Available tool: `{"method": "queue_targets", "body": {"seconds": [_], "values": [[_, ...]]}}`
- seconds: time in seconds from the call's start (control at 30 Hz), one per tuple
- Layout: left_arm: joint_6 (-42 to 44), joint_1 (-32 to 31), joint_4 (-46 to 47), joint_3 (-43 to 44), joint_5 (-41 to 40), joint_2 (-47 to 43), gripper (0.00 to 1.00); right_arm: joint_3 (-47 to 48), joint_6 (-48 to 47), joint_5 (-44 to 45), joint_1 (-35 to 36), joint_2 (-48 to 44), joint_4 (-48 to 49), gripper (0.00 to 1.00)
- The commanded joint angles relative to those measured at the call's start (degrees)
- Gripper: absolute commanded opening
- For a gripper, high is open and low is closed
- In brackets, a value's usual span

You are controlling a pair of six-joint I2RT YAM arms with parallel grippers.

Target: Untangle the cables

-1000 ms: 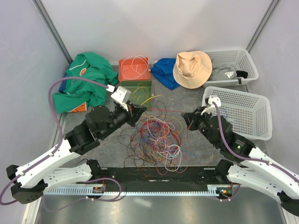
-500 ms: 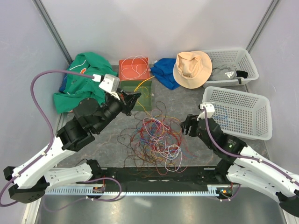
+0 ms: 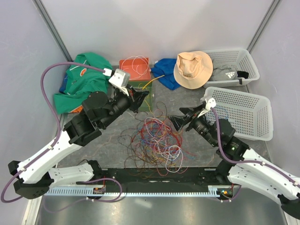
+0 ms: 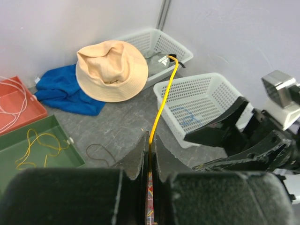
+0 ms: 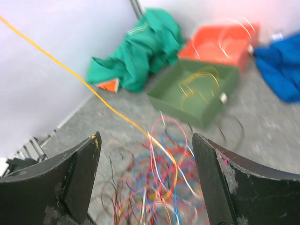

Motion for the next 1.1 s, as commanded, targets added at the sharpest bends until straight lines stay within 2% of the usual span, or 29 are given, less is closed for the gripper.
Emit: {"method": "queue_targets", "body": {"seconds": [0.0,0.13,0.33,0.6,0.67,0.7,0.77,0.8,0.87,0.9,0.93,0.97,1.0,1.03,1.07], "values": [[-1.92,0.23,-0.37,5.5,3.3,2.0,0.05,-3.82,-2.8,-4.08,0.36,4.05,19.28,0.85],[-1.93,0.14,-1.08,8.66,3.65,4.1,0.05,-5.32,-4.55,-2.14,2.64,10.1,27.55,0.82],[-1.75,0.23,-2.22,12.01,5.32,7.27,0.04,-1.98,-8.42,1.54,8.44,19.68,32.13,0.82],[-3.07,0.23,-2.22,10.52,6.82,6.05,0.04,0.57,-12.54,13.76,9.76,28.22,41.09,0.79],[-3.24,0.23,-2.22,9.91,6.82,5.52,0.04,2.23,-13.08,14.64,9.76,30.51,41.55,0.7],[-3.33,0.23,-2.31,9.82,6.73,5.34,0.04,3.81,-13.25,14.3,9.68,30.95,40.85,0.55],[-3.42,0.23,-2.4,9.55,6.64,4.73,0.04,4.35,-12.91,14.56,9.77,31.22,39.52,0.41],[-3.33,0.14,-2.4,9.38,6.56,4.55,0.04,4.0,-12.47,14.99,9.76,30.87,39.52,0.29],[-3.24,0.23,-2.4,8.59,5.94,3.94,0.04,3.39,-11.94,14.82,9.85,28.85,39.26,0.18],[-3.24,0.23,-2.31,7.72,5.68,3.59,0.04,2.95,-11.68,14.56,9.94,26.84,38.48,0.07],[-3.24,0.23,-2.31,7.19,5.24,2.97,0.04,2.95,-10.98,14.99,10.11,25.61,37.51,0.01],[-3.24,0.14,-2.31,6.48,4.63,2.53,0.04,3.9,-10.45,15.43,10.2,24.55,35.85,0.0],[-3.33,0.14,-2.22,4.65,4.27,2.09,0.1,4.78,-9.83,16.74,10.29,22.19,31.22,0.0],[-3.59,0.14,-2.13,3.41,3.4,1.39,0.35,5.92,-8.52,17.37,10.29,21.12,28.39,0.0],[-4.03,0.23,-1.79,2.1,0.95,-0.44,0.5,8.72,-7.9,18.07,10.38,20.15,25.31,0.0]]}}
